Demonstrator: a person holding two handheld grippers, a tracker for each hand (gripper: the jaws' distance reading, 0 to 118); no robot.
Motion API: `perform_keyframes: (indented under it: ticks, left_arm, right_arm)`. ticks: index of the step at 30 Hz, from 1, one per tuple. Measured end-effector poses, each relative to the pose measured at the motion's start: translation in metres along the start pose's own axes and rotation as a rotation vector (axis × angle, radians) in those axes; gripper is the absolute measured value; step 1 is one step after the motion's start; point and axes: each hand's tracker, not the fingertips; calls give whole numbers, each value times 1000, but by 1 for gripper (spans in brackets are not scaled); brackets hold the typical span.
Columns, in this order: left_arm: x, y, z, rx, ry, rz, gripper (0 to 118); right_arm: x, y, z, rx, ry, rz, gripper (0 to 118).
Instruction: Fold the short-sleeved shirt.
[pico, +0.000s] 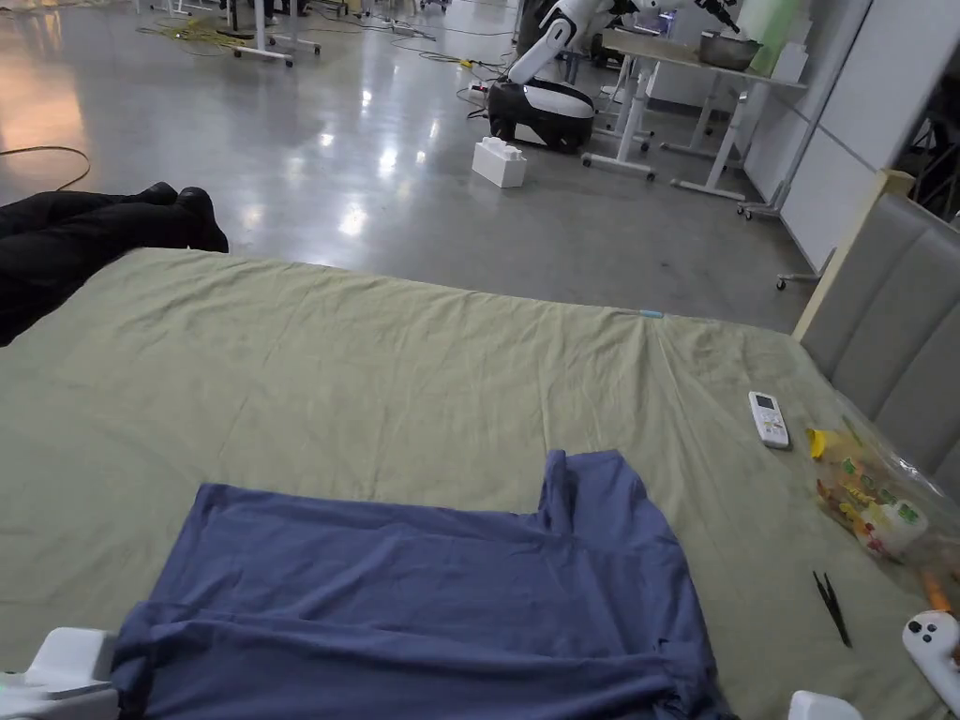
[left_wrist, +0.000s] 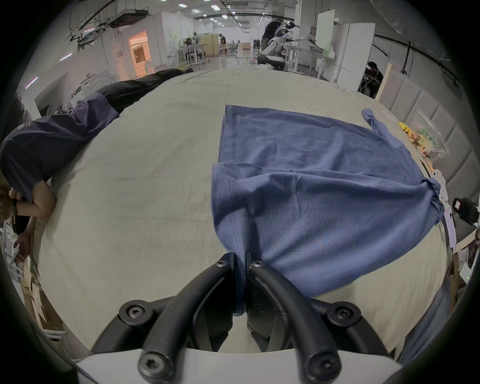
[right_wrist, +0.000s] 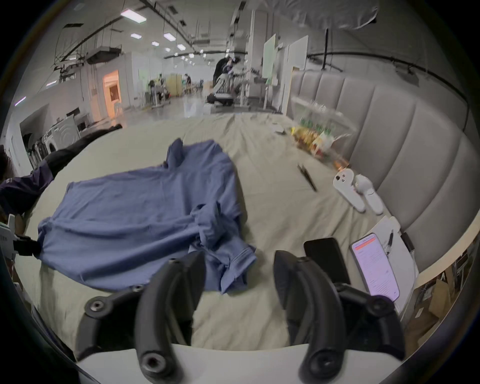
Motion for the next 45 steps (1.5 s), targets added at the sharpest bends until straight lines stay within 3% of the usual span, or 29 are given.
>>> perform_keyframes:
  ticks: [3, 9, 10, 12, 13, 14, 17, 20, 25, 29, 36, 45]
  left_arm:
    - [-1, 0, -1, 2, -4, 1, 8]
    - [-1, -2, -1, -4, -5, 9, 8]
    - [-1, -3, -1, -4, -5, 12, 8]
    - [-1, -4, -2, -6, -5, 18, 8]
    - [-1, -4, -2, -5, -5, 19, 8]
    - [0, -5, -1, -1, -3, 18, 8]
    - [0, -7, -3, -2, -7, 15, 8]
    - [-3, -9, -4, 0, -14, 22, 8]
    - [-4, -4, 18, 75, -31, 20, 8]
    - [-13, 10, 38, 104, -78, 43, 8]
    - [-22, 21, 82, 191, -105, 57, 8]
    - [-34, -28, 109, 135, -119, 72, 8]
  right_arm:
    - [-8, 3, -18, -28, 9, 20, 77]
    - [-30, -3, -74, -232, 8, 101, 83]
    - [-32, -7, -78, -263, -2, 123, 79]
    - [-33, -16, -80, -229, 42, 87, 53]
    - [-35, -17, -76, -205, 52, 63, 40]
    - [-38, -17, -72, -212, 38, 82, 19]
    - [-46, -20, -66, -192, 24, 147, 16]
    - [-33, -18, -67, -209, 62, 22, 15]
    - [-28, -10, -42, -144, 87, 67, 14]
    - [-17, 11, -12, -59, 129, -8, 14]
    - [-7, 42, 26, -19, 138, -8, 14]
    - [-6, -3, 51, -161, 116, 45, 14]
